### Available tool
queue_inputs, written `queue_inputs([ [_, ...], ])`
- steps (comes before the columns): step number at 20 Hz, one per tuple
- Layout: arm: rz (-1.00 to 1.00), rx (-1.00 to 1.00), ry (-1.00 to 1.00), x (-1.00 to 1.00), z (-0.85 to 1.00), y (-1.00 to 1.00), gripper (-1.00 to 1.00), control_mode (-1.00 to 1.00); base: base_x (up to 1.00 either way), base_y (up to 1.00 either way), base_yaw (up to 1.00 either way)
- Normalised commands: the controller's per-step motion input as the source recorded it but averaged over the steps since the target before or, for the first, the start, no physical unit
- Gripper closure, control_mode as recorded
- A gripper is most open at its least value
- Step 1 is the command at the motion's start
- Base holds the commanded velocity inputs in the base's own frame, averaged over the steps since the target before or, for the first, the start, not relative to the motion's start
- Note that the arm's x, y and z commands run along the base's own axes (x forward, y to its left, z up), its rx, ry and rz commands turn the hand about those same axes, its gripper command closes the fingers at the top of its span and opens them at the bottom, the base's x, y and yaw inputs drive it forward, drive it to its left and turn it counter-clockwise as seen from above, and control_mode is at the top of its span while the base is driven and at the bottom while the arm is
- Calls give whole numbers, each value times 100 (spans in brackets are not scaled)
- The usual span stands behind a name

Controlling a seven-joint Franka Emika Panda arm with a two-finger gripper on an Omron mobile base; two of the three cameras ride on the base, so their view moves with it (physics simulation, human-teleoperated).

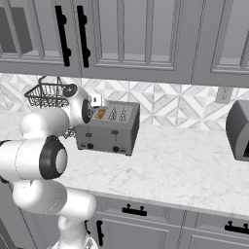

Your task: Start the toaster. Once the lever pops up, take the bread to the plate on the dining counter.

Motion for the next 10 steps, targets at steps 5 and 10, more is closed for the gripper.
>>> queue_inputs([
  [5,0,0,0,0,0,0,-100,-100,0,0,0],
  [10,0,0,0,0,0,0,-100,-100,0,0,0],
])
